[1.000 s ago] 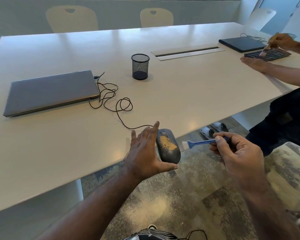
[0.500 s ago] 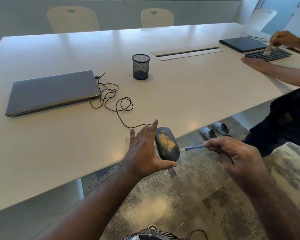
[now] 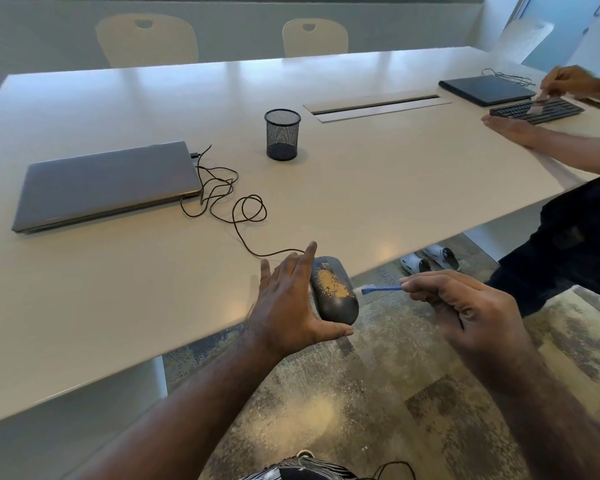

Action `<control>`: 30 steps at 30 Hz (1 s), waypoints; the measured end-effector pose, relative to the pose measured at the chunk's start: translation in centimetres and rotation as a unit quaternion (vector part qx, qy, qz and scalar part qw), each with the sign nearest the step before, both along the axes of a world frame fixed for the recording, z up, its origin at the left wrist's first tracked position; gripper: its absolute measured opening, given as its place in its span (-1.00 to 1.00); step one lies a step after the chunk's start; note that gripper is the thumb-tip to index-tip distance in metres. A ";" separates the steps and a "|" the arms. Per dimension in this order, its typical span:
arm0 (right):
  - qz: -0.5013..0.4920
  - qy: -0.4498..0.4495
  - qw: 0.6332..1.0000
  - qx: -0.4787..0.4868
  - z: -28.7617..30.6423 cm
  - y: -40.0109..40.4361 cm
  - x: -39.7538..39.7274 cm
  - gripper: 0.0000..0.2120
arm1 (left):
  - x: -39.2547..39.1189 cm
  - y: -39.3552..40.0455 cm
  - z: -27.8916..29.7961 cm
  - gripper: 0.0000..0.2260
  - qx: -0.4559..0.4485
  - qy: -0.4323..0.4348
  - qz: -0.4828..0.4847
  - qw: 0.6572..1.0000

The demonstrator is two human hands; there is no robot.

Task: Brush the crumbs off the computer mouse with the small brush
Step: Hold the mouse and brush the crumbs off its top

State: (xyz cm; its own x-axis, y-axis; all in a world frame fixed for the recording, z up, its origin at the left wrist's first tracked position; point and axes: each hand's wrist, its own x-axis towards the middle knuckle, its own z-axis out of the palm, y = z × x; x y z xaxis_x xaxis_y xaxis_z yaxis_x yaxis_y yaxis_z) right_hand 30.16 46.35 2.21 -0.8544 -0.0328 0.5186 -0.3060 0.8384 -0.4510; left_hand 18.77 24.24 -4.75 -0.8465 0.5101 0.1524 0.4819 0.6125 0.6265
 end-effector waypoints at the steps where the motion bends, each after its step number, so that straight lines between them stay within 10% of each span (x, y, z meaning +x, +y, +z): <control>1: 0.006 0.005 1.000 -0.004 0.1 -0.2 0.0 -0.72 | 0.1 0.0 0.0 0.22 0.000 0.000 0.000 1.000; 30: -0.004 -0.018 0.999 0.030 0.1 -0.5 -1.0 -0.70 | -0.1 0.5 0.3 0.22 0.000 0.002 -0.008 1.000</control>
